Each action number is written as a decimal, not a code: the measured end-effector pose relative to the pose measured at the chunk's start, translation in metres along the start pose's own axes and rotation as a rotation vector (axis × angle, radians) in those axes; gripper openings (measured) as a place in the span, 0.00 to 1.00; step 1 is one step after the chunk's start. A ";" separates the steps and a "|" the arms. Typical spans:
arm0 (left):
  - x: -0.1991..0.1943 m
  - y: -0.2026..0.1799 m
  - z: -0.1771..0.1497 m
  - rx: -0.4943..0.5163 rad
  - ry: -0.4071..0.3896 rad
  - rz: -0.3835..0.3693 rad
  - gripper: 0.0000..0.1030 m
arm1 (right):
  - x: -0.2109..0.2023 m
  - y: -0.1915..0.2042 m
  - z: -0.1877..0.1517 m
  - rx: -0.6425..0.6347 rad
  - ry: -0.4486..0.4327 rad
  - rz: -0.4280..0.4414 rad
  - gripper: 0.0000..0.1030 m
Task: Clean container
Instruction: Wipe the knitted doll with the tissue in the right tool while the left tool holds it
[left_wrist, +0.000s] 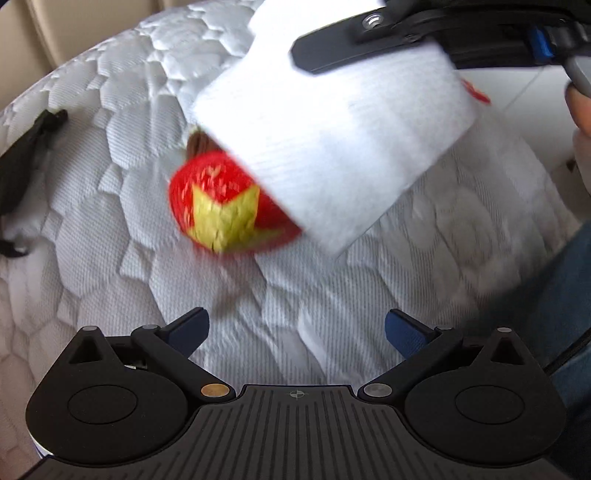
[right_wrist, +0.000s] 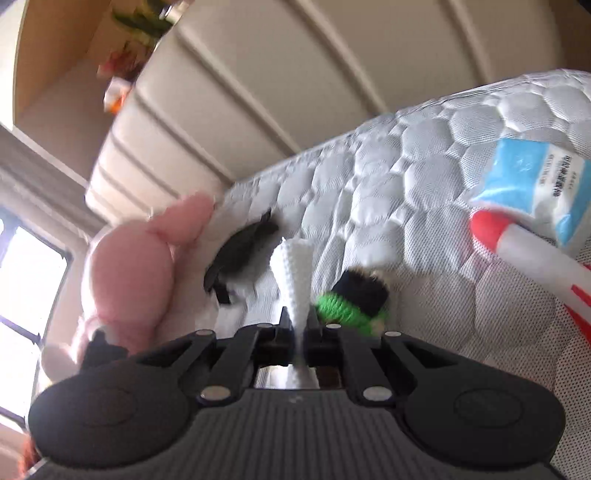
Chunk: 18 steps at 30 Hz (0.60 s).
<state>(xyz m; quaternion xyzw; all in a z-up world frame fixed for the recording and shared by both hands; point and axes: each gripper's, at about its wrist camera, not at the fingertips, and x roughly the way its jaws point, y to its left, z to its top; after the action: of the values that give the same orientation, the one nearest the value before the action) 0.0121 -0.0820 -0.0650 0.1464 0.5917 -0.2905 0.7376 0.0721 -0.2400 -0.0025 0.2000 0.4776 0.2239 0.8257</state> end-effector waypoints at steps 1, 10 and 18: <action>0.001 -0.001 -0.001 0.002 0.004 0.010 1.00 | 0.006 0.003 -0.004 -0.028 0.021 -0.036 0.06; -0.002 0.038 0.004 -0.214 -0.022 -0.049 1.00 | 0.014 -0.020 -0.022 -0.054 0.078 -0.332 0.06; -0.033 0.079 -0.001 -0.503 -0.297 -0.162 1.00 | -0.020 -0.011 0.010 0.067 -0.119 -0.039 0.06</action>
<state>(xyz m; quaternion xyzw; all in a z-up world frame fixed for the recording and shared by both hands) 0.0547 -0.0110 -0.0440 -0.1325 0.5404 -0.2108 0.8037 0.0744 -0.2609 0.0101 0.2311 0.4387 0.1793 0.8497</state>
